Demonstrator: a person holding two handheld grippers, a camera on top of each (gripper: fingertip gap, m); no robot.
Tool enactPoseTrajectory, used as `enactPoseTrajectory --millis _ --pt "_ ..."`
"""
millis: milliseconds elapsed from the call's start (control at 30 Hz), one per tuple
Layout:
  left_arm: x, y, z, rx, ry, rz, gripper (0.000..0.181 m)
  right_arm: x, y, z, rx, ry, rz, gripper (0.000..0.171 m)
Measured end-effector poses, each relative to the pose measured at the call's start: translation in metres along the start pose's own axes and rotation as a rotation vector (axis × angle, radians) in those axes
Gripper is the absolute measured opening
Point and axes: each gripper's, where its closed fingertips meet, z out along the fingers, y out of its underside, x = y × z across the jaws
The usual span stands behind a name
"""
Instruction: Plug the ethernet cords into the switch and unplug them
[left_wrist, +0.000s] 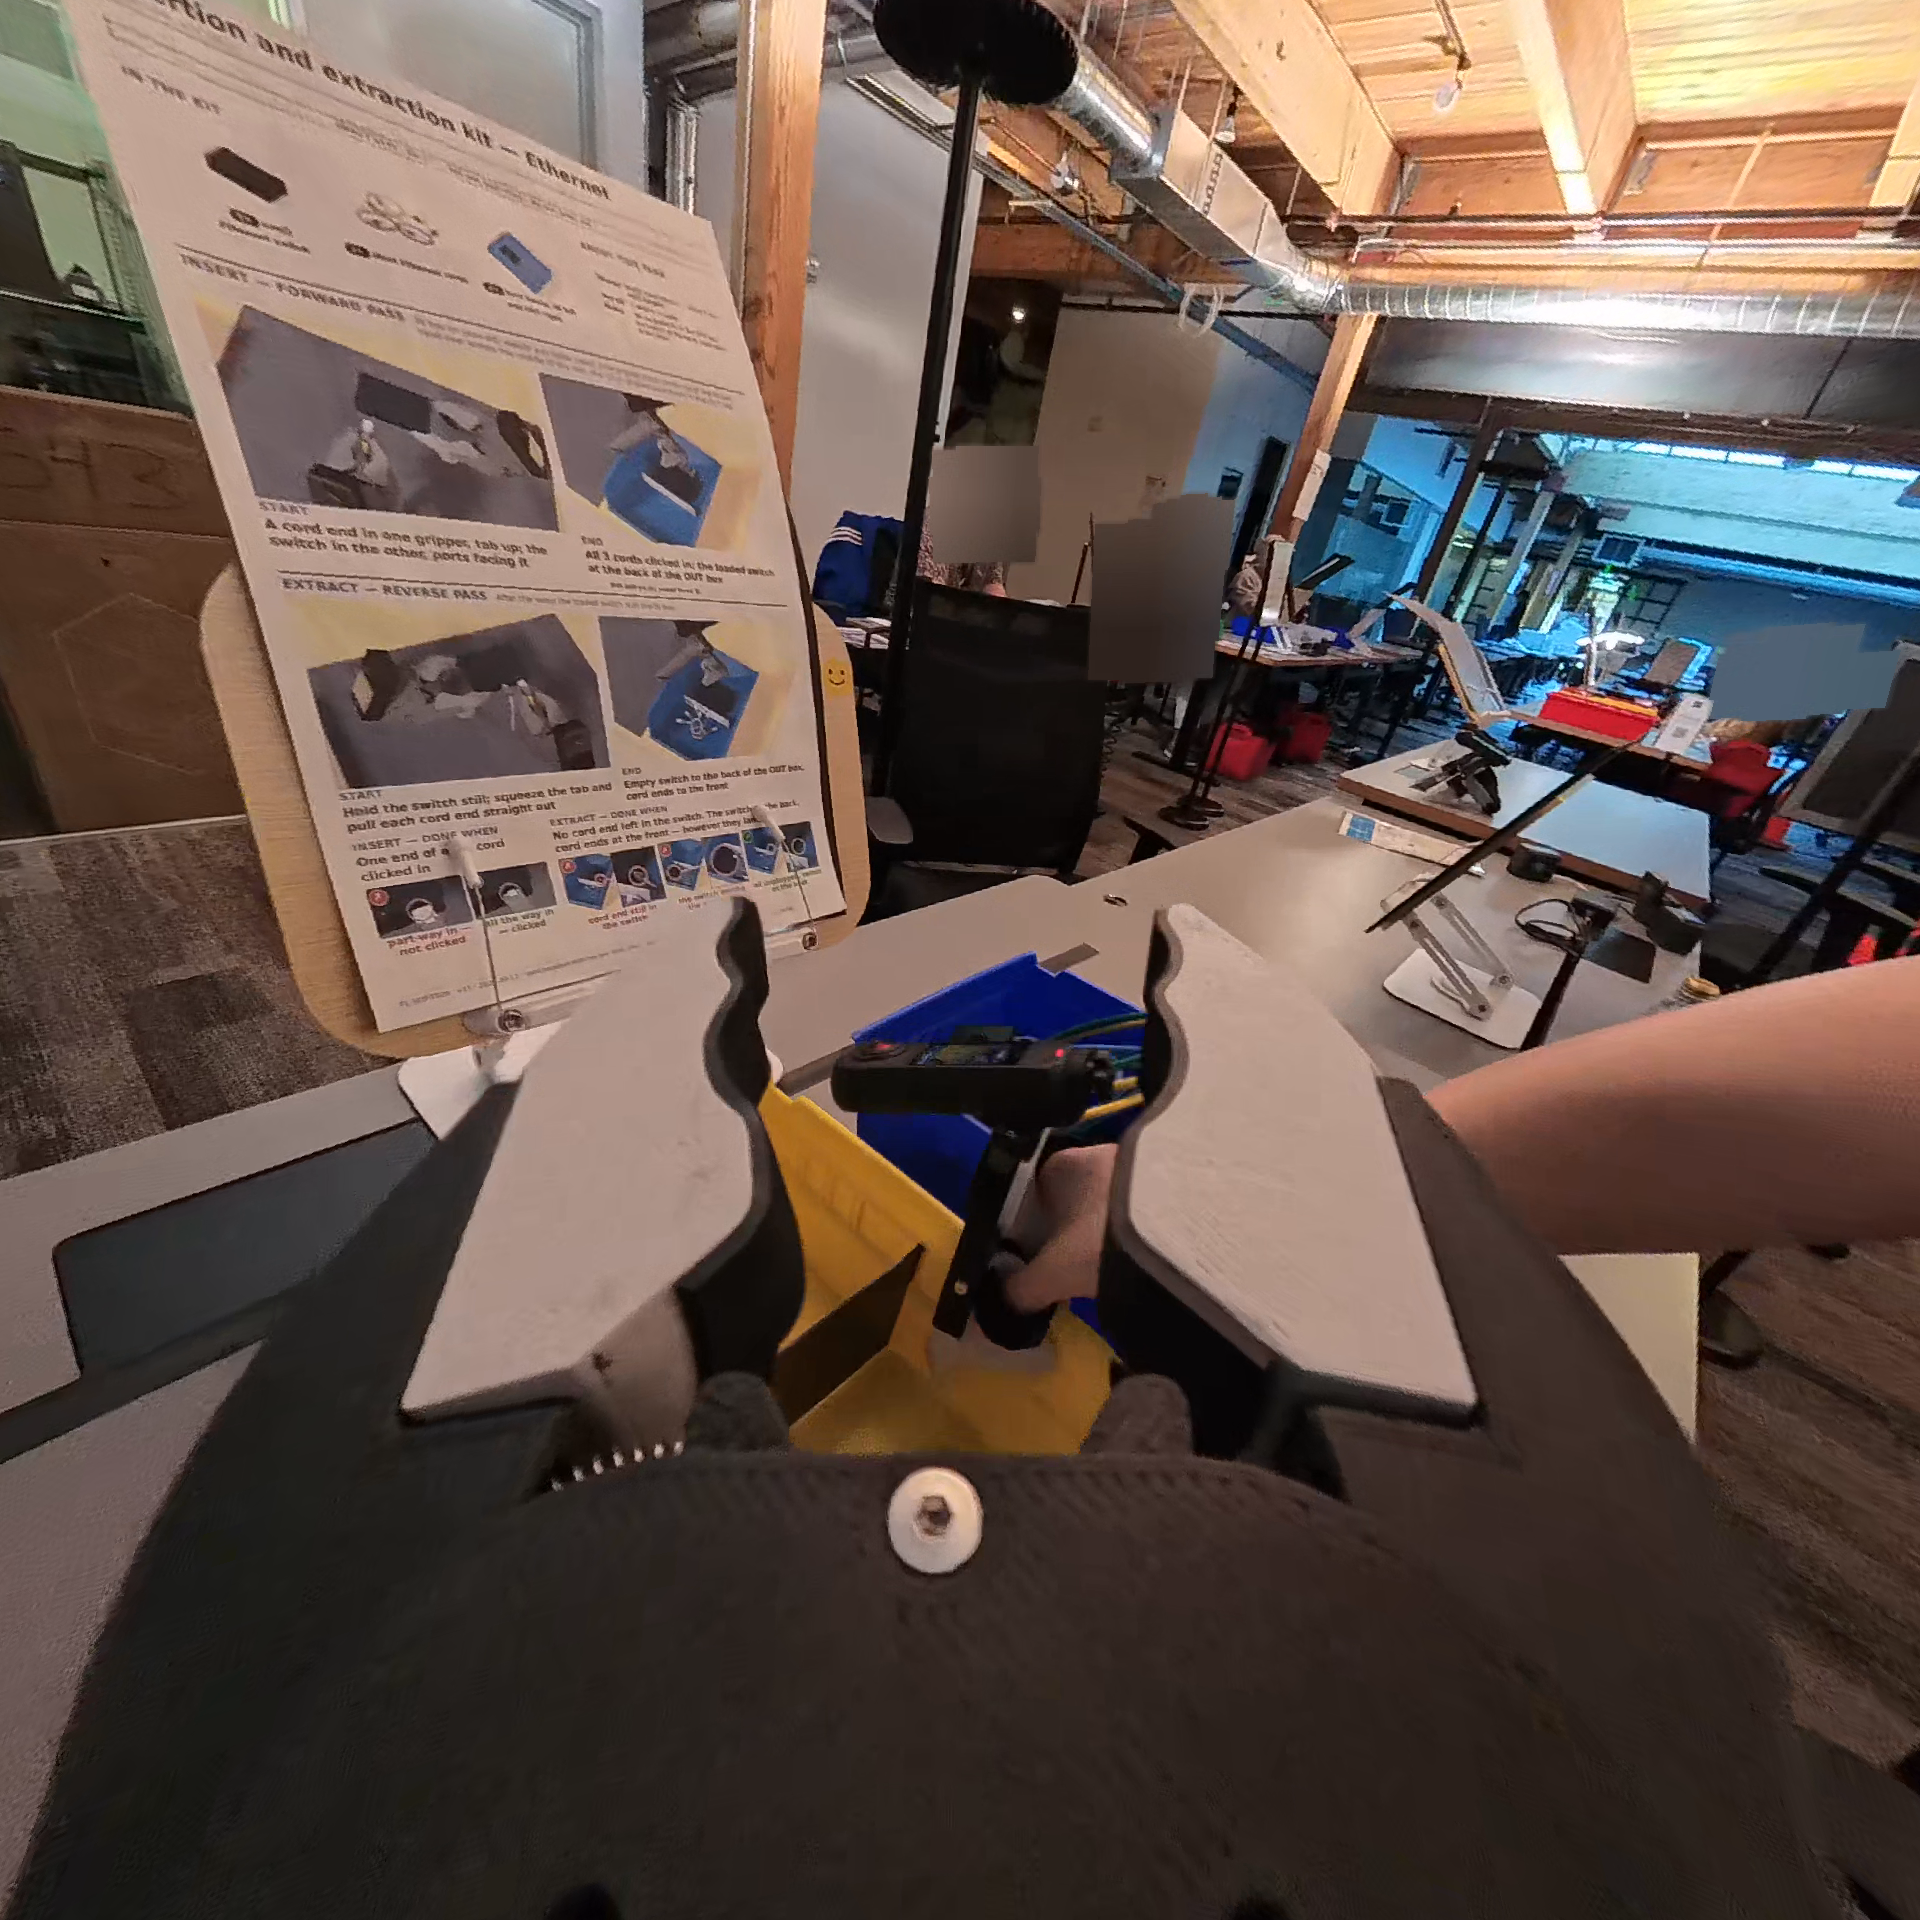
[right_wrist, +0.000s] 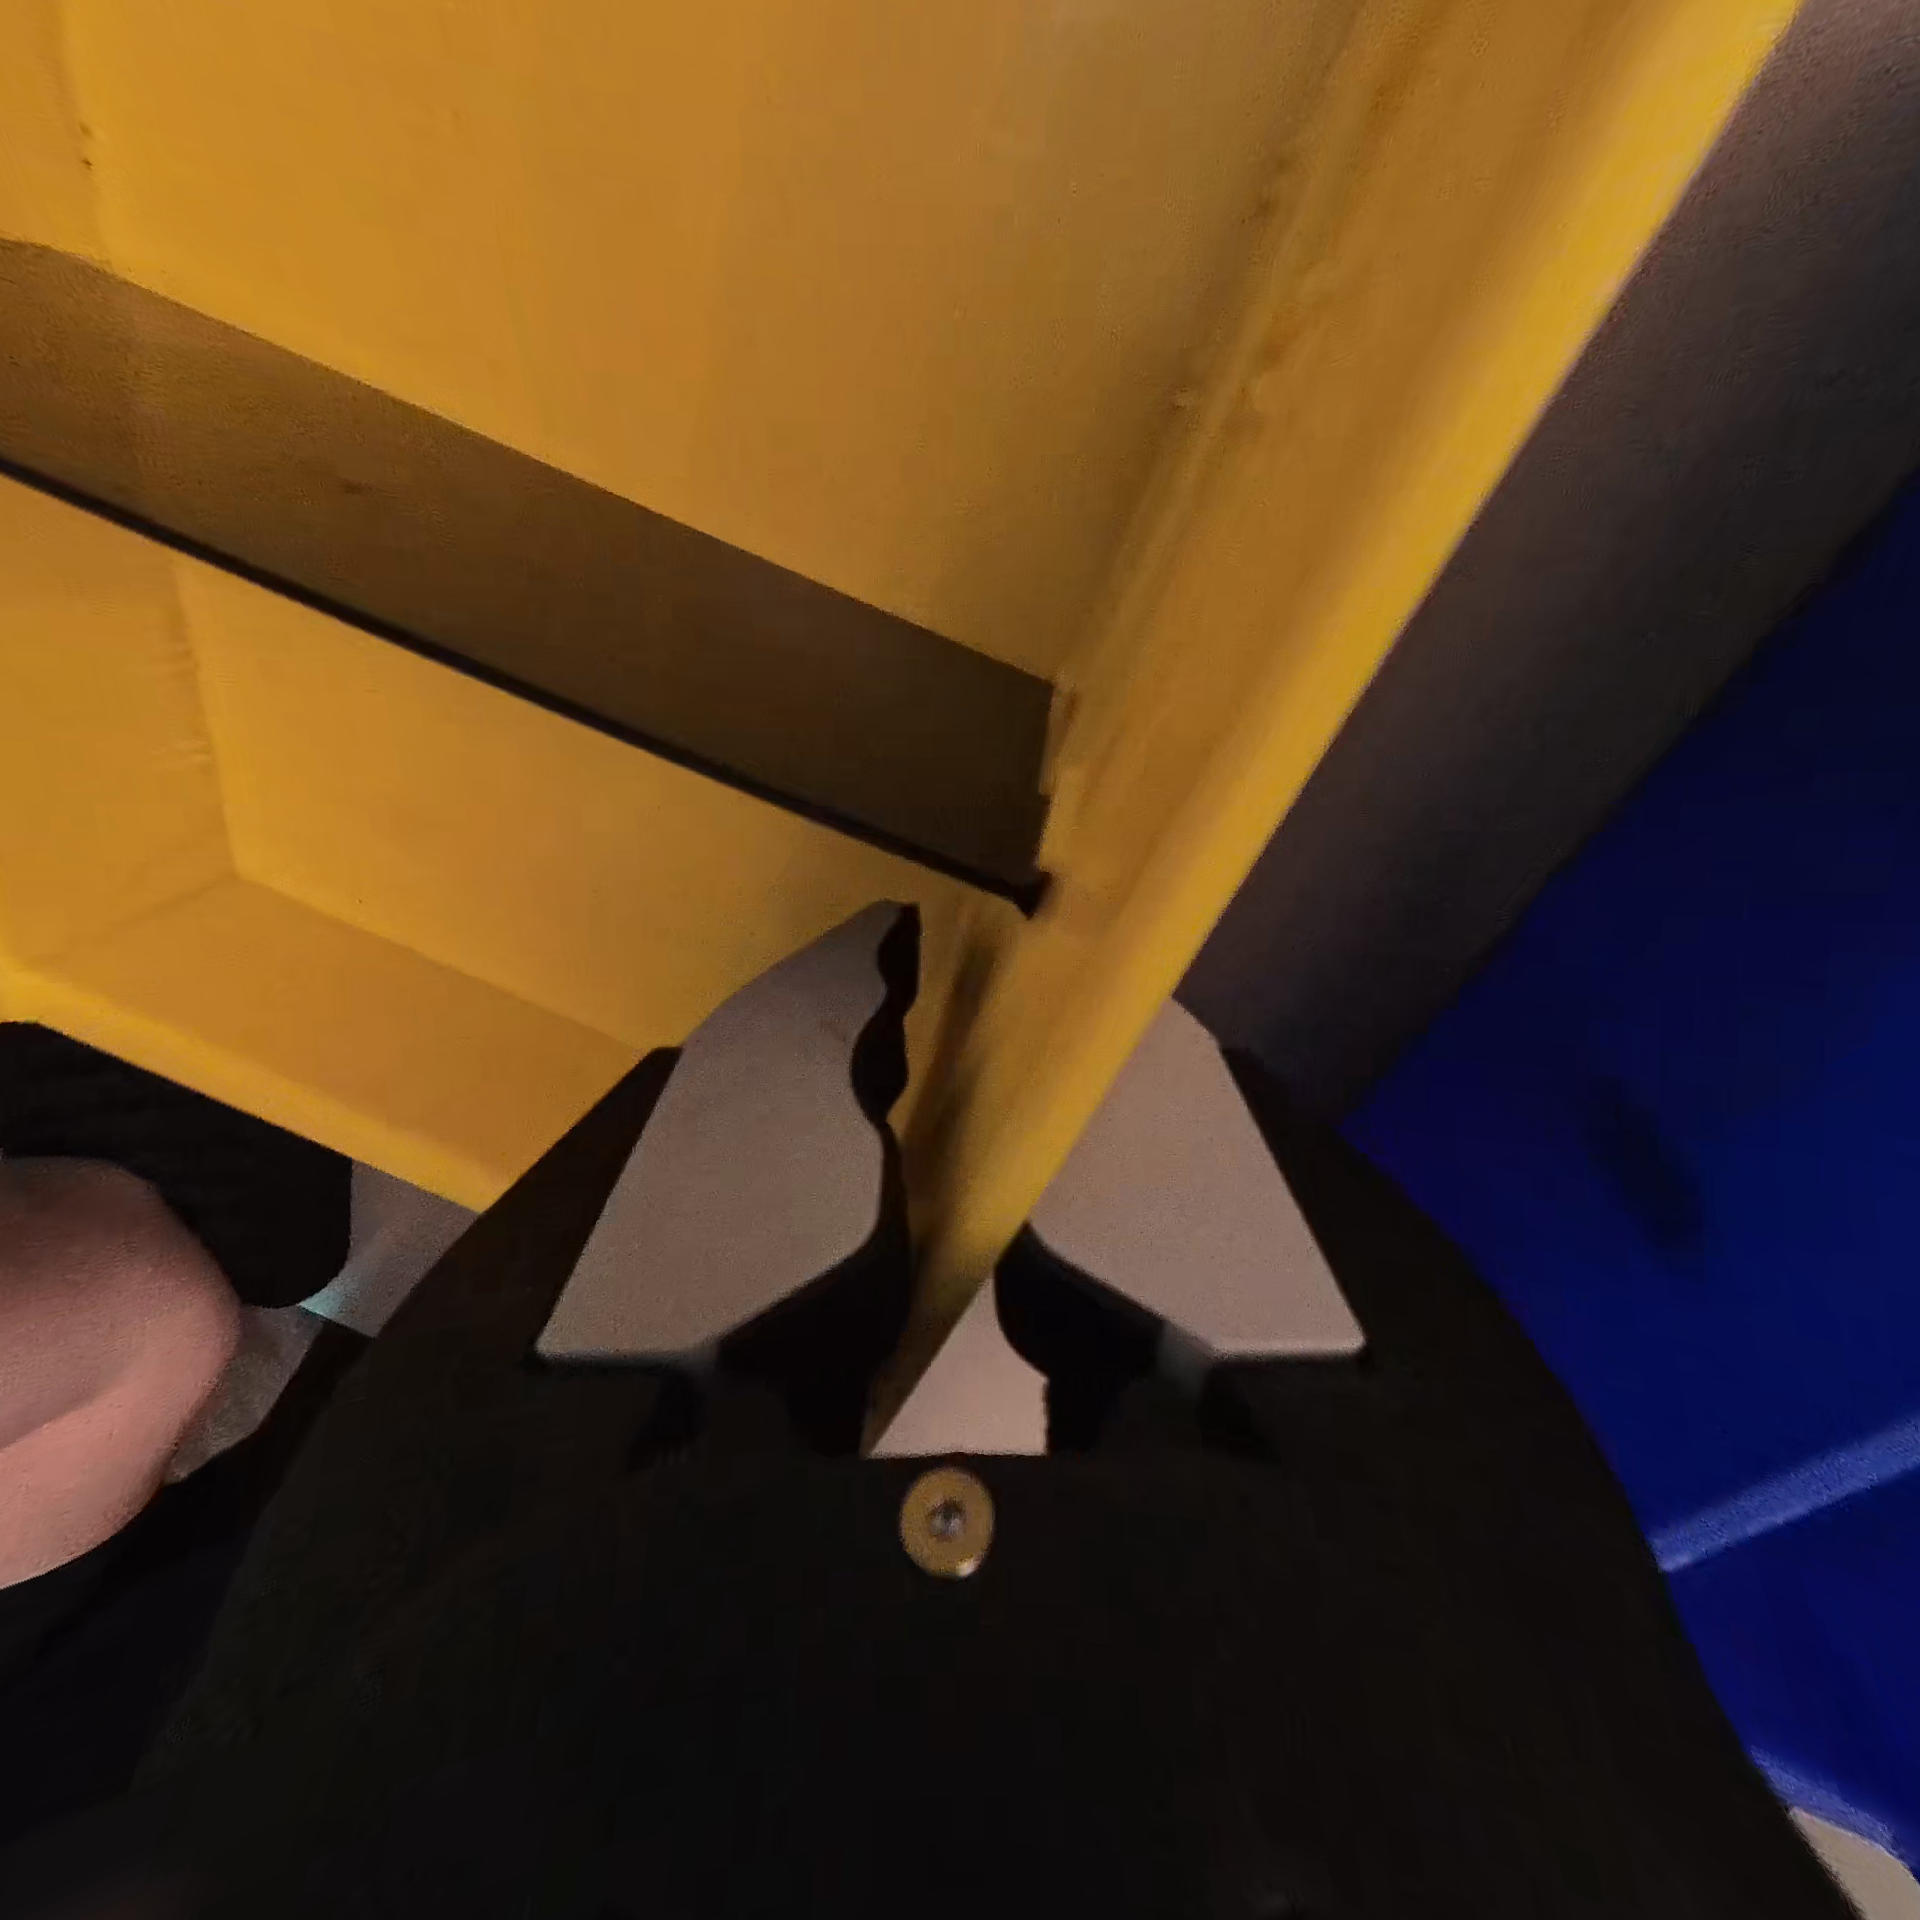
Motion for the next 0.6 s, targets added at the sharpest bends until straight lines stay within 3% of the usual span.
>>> enactPoseTrajectory --millis 167,300,467,600 --pt "-0.003 -0.009 -0.013 0.04 -0.009 -0.028 0.067 0.004 0.002 -0.008 -0.058 0.016 -0.004 0.006" --pt "0.017 -0.021 -0.035 0.082 0.024 -0.017 0.069 -0.018 0.002 -0.036 -0.058 -0.067 -0.042 0.005" --pt "0.045 -0.048 -0.075 0.228 -0.013 0.091 0.071 -0.009 0.013 -0.124 0.034 -0.122 -0.078 0.005" --pt "0.042 -0.033 -0.065 0.124 -0.037 0.097 0.082 0.057 0.067 -0.206 0.162 -0.099 0.022 0.005"
